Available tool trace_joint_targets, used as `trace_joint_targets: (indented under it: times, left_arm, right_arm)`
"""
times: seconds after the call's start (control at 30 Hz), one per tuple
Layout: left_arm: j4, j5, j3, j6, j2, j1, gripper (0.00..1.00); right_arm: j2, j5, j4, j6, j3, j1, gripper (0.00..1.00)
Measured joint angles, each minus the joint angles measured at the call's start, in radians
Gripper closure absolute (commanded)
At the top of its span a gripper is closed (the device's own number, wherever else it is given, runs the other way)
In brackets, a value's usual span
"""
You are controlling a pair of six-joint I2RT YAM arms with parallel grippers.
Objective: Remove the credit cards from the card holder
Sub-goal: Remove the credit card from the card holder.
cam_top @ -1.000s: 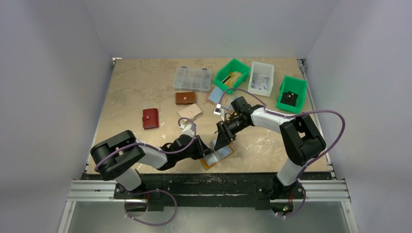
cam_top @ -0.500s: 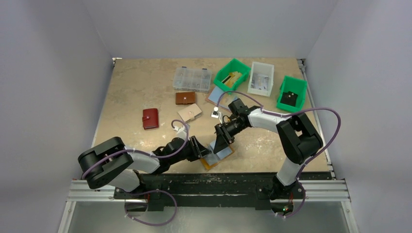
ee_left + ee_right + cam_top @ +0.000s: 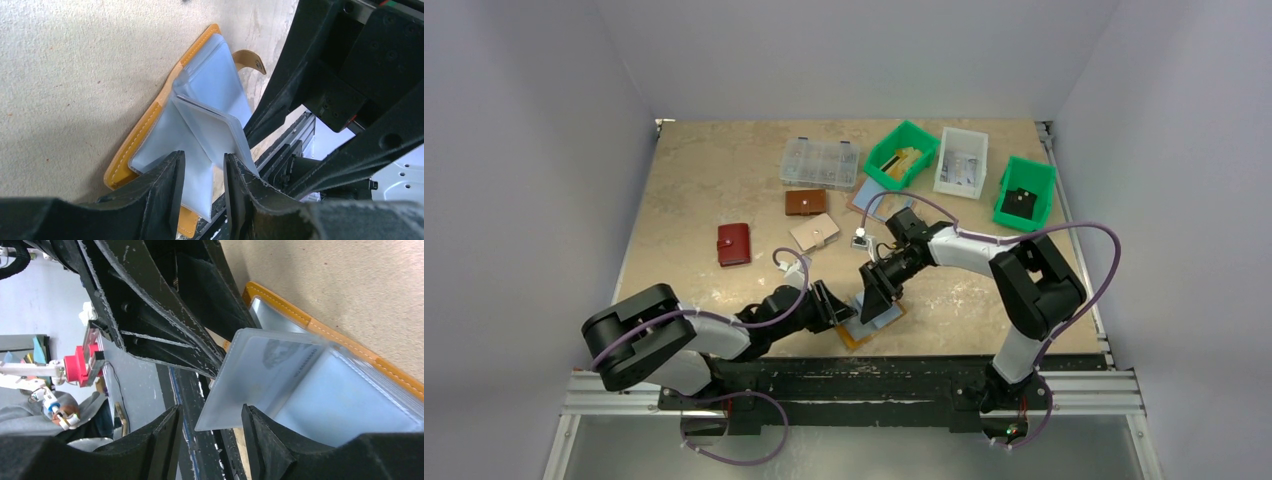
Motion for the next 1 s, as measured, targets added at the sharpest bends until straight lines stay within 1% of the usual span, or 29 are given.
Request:
trace_joint_targets:
  times: [0.1, 0.33, 0.5, 0.8, 1.0]
  left_arm:
    - [0.012, 0.001, 0.0, 0.0, 0.017, 0.0, 0.62]
    - [0.019, 0.001, 0.0, -0.001, 0.029, 0.0, 0.63]
    - [0.019, 0.0, 0.0, -0.002, 0.029, 0.0, 0.62]
    - [0.018, -0.002, -0.023, -0.017, -0.005, 0.0, 0.41]
    - [0.017, -0.016, -0.042, -0.018, -0.07, 0.0, 0.36]
  right_arm:
    - [0.0, 0.008, 0.0, -0.002, 0.0, 0.012, 0.48]
    - [0.0, 0.036, 0.003, 0.001, 0.004, 0.014, 0.66]
    - [0.0, 0.058, 0.007, 0.007, 0.004, 0.014, 0.74]
    - [0.0, 0.074, 0.007, 0.009, 0.004, 0.014, 0.74]
    - [0.0, 0.076, 0.007, 0.009, 0.004, 0.014, 0.74]
